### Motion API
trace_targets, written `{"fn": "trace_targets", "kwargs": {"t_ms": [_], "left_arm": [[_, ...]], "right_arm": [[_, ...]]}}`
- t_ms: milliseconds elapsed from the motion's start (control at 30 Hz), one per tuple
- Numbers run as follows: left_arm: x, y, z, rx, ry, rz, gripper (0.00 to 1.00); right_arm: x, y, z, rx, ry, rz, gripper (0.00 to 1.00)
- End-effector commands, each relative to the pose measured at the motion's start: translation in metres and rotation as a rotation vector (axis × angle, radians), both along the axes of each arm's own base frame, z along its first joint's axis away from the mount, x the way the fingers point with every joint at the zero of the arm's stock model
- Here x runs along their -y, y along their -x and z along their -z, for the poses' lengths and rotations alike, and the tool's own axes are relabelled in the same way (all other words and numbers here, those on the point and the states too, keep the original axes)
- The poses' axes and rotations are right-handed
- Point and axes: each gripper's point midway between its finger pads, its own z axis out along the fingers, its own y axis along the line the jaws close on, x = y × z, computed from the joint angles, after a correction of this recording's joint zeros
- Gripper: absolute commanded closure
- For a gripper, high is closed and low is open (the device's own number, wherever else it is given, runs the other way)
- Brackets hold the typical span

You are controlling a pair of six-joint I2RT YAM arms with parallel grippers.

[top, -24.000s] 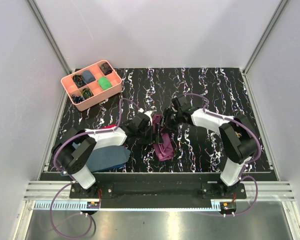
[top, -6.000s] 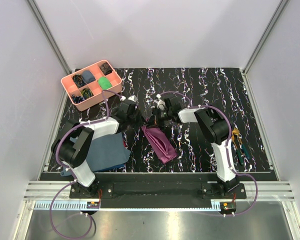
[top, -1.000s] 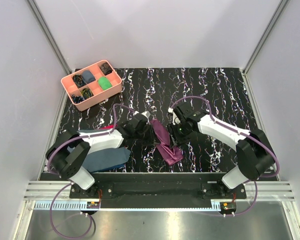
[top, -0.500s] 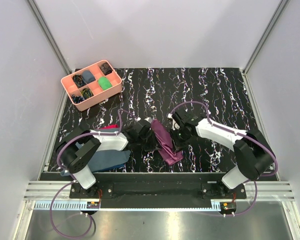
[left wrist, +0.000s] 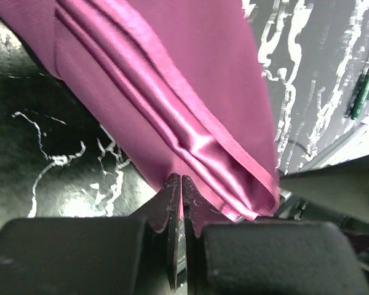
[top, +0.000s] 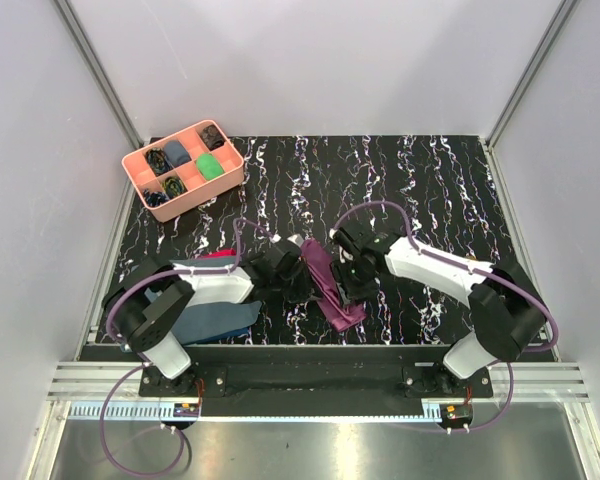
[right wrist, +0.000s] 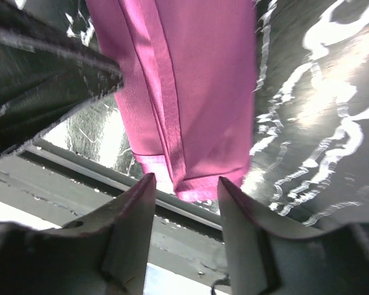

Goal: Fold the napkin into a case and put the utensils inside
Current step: Stuff the smaller-rectangle-folded napkin at the center of the board.

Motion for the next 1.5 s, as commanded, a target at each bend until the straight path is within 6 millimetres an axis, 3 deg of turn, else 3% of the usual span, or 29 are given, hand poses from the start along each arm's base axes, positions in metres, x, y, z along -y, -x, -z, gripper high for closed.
{"fn": "trace_targets", "kwargs": {"t_ms": [0, 167, 333, 667, 833, 1333, 1433, 1467], "left_arm": [[-0.001, -0.006, -0.023, 0.075, 0.026, -0.009, 0.95], [0.001, -0.007, -0.019, 0.05, 0.04, -0.018, 0.98], [0.001, -0.013, -0.013, 0.034, 0.043, -0.029, 1.0], [-0.006, -0.016, 0.004, -0.004, 0.057, -0.061, 1.0], [-0.005, -0.015, 0.01, -0.017, 0.056, -0.057, 1.0], [-0.009, -0.011, 0.014, -0.023, 0.05, -0.06, 1.0], [-0.009, -0.011, 0.013, -0.022, 0.053, -0.061, 1.0], [-0.01, -0.01, 0.015, -0.026, 0.049, -0.061, 1.0]], "right_arm": [[0.008, -0.022, -0.036, 0.123, 0.06, -0.028, 0.45], [-0.007, -0.033, -0.046, 0.151, 0.047, -0.108, 0.42], [-0.019, -0.038, -0.029, 0.133, 0.038, -0.158, 0.44], [-0.035, -0.026, -0.005, 0.096, 0.023, -0.212, 0.55], [-0.034, -0.021, 0.014, 0.07, 0.05, -0.217, 0.55], [-0.022, -0.023, 0.04, 0.121, 0.199, -0.236, 0.52], [-0.022, -0.022, 0.045, 0.119, 0.212, -0.234, 0.56], [-0.022, -0.022, 0.046, 0.117, 0.213, -0.231, 0.63]]}}
